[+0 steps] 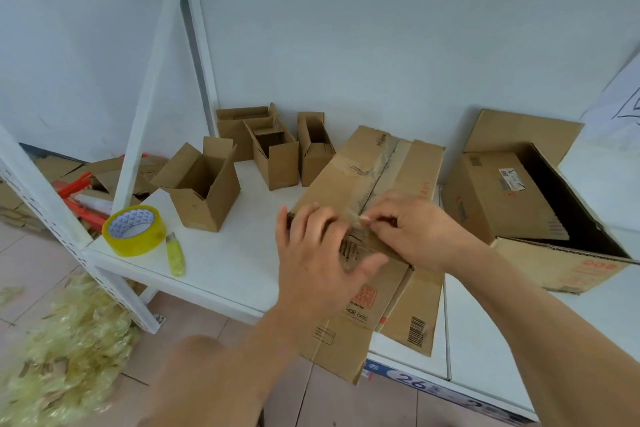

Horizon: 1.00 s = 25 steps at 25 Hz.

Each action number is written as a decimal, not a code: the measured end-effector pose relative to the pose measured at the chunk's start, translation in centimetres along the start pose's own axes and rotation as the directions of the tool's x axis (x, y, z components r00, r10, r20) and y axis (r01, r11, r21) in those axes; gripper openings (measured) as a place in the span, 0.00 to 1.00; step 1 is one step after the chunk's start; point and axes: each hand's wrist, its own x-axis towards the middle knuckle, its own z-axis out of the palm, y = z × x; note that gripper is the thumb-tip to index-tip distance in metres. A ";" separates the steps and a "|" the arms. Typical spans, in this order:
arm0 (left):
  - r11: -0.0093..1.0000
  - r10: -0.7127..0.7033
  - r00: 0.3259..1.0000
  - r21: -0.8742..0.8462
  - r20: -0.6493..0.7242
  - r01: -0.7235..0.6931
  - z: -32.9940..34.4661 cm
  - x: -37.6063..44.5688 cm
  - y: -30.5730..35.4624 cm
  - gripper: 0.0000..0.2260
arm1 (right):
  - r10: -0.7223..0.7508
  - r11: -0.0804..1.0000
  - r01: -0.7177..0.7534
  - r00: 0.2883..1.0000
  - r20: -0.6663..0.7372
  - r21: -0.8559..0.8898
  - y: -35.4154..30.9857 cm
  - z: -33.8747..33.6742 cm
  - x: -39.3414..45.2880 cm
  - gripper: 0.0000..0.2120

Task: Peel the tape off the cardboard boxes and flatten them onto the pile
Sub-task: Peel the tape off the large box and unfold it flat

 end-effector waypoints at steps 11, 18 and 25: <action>0.987 0.059 0.997 -0.145 -0.057 -0.067 1.0 0.8 -3.3 0.33 | 0.123 0.985 -0.128 0.991 -0.052 -0.115 1.9 -0.9 3.1 0.10; 0.887 -0.144 0.954 -0.392 0.263 0.242 -3.1 6.0 -7.2 0.30 | 0.122 0.917 -0.146 0.989 -0.087 -0.370 -2.3 1.9 4.0 0.20; 0.976 -0.217 0.753 0.139 0.621 0.167 -4.4 7.2 -4.0 0.19 | 0.205 0.966 -0.219 0.973 -0.107 -0.135 -0.2 0.9 5.4 0.08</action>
